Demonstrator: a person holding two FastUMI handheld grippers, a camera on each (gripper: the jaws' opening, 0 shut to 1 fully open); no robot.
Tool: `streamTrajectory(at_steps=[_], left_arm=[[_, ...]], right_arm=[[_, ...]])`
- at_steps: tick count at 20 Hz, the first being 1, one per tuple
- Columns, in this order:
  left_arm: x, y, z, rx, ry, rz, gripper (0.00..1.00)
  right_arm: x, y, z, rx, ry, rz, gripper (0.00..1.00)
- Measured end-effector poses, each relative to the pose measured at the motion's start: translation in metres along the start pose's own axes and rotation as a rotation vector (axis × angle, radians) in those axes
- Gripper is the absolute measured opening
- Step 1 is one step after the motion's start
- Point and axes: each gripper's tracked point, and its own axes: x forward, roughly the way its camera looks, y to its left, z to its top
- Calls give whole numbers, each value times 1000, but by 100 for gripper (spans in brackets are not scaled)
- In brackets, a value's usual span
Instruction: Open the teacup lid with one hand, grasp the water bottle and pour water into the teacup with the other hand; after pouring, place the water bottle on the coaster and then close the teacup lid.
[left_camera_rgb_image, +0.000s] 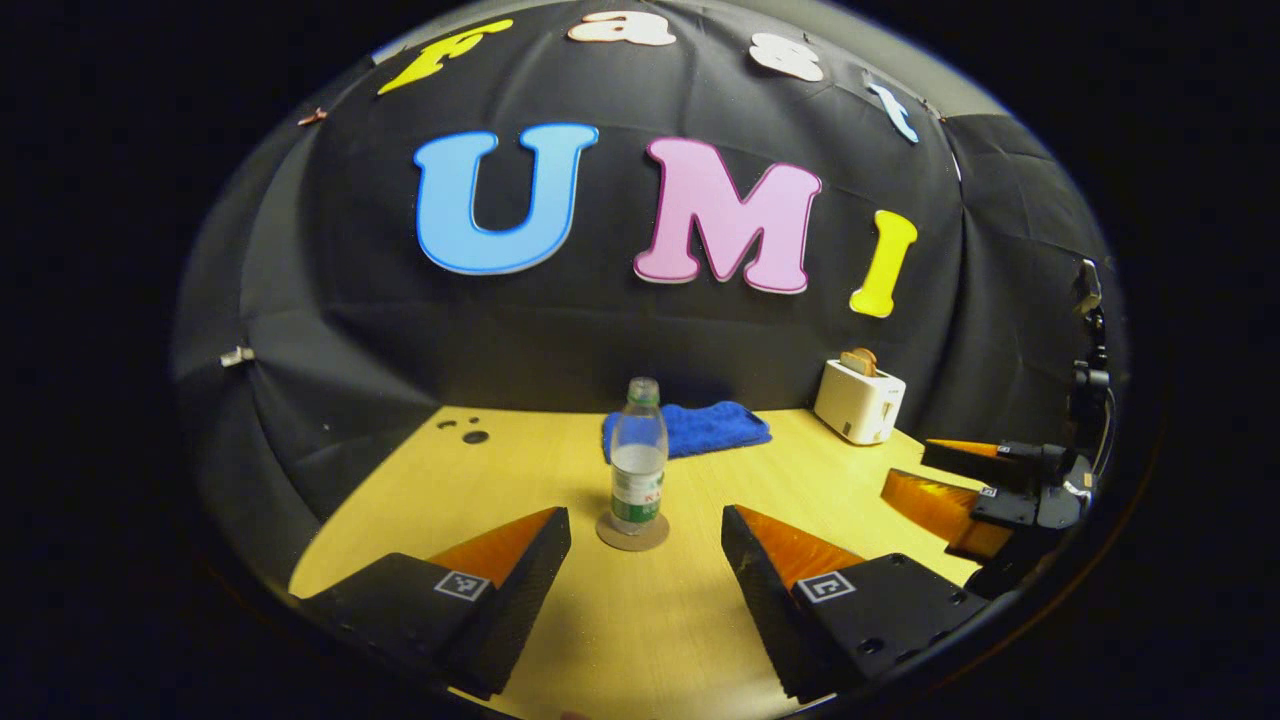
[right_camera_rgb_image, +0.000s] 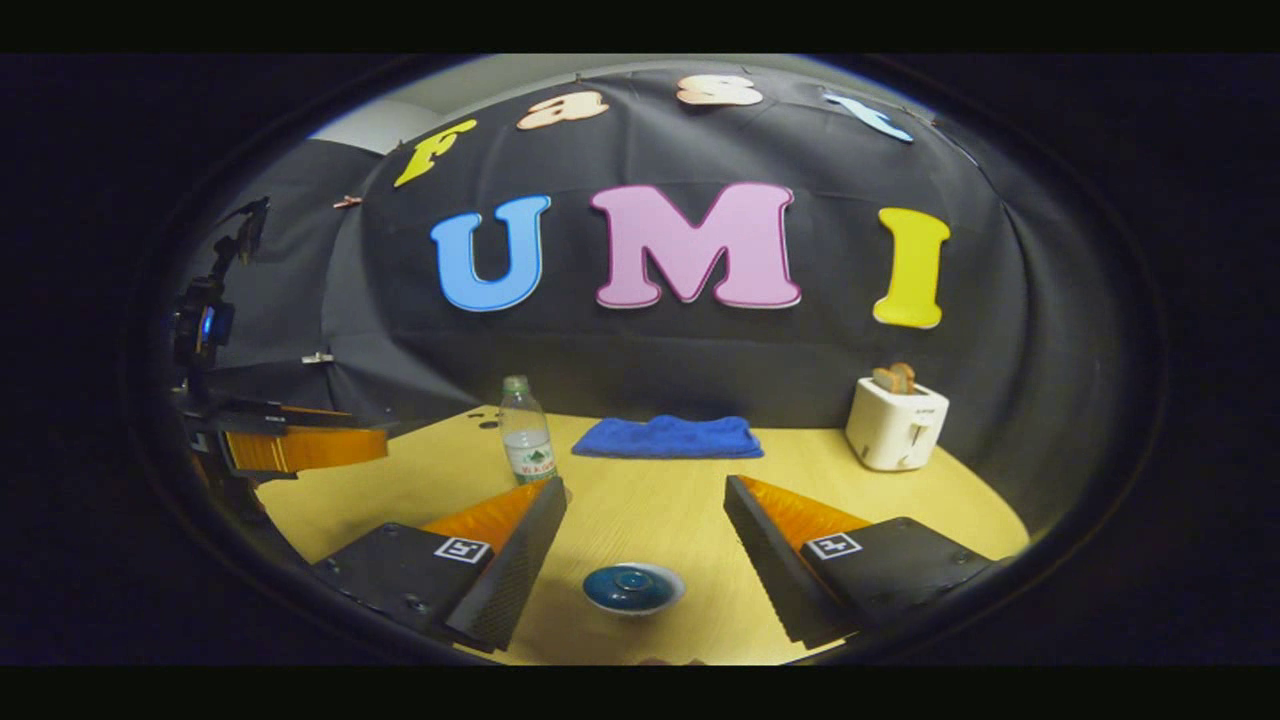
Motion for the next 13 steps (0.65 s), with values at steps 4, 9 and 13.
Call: streamTrajectory(at_steps=[4,9,13], left_arm=[[-9,15,36,9,-97,93,95],[-22,16,54,14,-146,104,95],[-28,13,57,2,-159,101,95]], right_arm=[[-25,-14,63,-16,-49,-71,98],[-58,-13,111,13,-81,-134,98],[-79,1,118,7,-79,-158,98]])
